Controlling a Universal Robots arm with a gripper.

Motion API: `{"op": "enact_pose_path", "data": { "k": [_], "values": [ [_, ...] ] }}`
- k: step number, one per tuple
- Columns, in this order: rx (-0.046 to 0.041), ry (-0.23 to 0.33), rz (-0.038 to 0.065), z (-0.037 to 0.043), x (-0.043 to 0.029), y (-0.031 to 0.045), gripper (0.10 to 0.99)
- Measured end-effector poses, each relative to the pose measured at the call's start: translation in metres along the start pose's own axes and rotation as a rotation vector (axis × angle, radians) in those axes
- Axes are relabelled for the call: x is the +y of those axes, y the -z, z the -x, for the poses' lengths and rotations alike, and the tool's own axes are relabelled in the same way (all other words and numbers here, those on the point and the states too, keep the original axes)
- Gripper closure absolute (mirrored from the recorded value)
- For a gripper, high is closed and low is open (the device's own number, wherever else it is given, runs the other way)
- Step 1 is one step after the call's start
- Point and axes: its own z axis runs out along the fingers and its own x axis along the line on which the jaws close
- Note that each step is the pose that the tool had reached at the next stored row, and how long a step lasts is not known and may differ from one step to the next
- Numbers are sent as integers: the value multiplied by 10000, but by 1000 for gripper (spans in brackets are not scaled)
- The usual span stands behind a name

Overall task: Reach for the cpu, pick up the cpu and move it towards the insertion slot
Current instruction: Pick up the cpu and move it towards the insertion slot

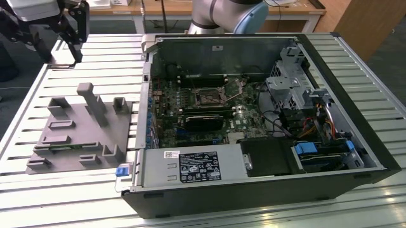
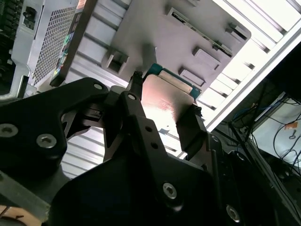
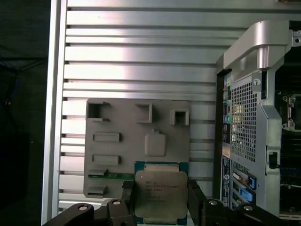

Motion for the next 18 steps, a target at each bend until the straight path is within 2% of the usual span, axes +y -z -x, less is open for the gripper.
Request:
{"op": "enact_pose_path", "data": {
  "k": [18],
  "values": [
    [141,-6,2,435,-6,14,545]
  ]
}}
